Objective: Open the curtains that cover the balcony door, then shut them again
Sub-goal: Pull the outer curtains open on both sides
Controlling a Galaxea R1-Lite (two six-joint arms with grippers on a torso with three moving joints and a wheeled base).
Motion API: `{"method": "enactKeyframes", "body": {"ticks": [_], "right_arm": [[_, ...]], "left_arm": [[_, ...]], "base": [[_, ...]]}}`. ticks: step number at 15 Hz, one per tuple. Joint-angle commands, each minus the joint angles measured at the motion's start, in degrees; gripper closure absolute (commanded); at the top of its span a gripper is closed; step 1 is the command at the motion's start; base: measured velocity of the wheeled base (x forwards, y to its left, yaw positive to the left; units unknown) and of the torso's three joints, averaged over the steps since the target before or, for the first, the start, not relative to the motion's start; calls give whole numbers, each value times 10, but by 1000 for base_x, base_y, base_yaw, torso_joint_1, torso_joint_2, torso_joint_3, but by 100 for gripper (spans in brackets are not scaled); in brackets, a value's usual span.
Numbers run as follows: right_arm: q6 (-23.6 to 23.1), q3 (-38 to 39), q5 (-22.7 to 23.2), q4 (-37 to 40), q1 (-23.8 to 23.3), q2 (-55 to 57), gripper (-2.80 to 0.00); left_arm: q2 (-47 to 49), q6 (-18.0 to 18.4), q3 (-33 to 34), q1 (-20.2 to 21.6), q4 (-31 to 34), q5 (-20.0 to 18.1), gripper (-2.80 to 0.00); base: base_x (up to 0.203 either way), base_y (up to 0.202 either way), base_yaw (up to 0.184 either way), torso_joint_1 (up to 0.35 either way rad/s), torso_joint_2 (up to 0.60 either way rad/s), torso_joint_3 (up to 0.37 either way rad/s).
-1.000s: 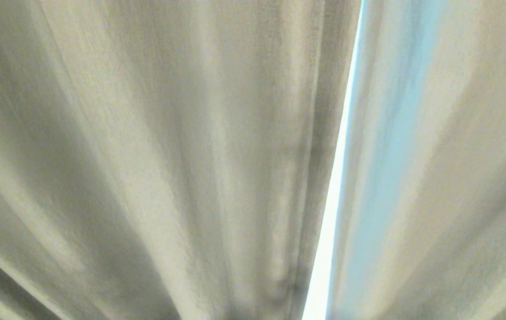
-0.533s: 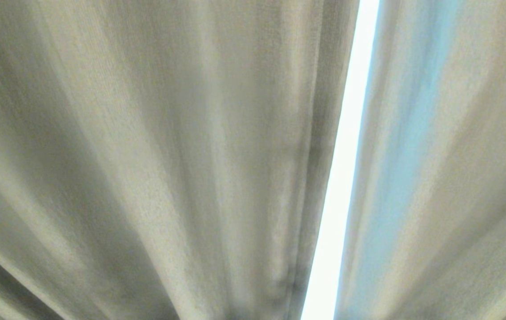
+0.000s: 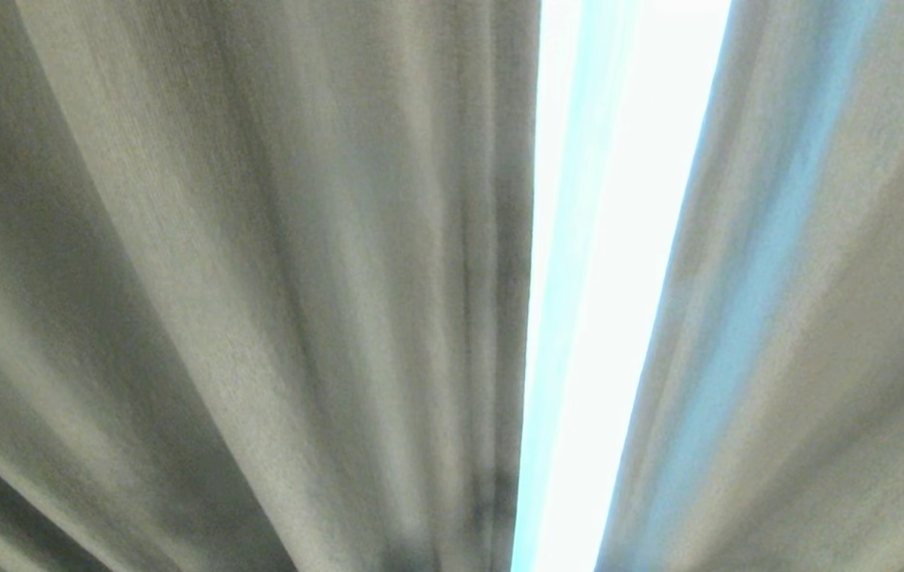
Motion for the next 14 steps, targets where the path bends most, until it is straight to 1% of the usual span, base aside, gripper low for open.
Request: {"method": "enactKeyframes", "body": {"ticks": [1,3,6,7,9,13,14], "right_arm": [[0,0,1,-4,-1,5,0],[0,1,4,-4,0,2,0],[-3,10,35,-4,0,-11,0],[-3,14,37,-4,1,-18,0],[-2,33,44,-4,6,-36,0],[0,84,92,-3,14,-87,0],[6,94,97,-3,21,-102,0]], "left_arm": [[0,0,0,0,0,0,0],[0,0,0,0,0,0,0],[0,0,0,0,0,0,0],[0,0,0,0,0,0,0],[0,0,0,0,0,0,0],[0,0,0,0,0,0,0],[0,0,0,0,0,0,0]], "base": [[0,0,0,0,0,0],[0,0,0,0,0,0],[0,0,0,0,0,0],[0,0,0,0,0,0],[0,0,0,0,0,0],[0,0,0,0,0,0],[0,0,0,0,0,0]]}}
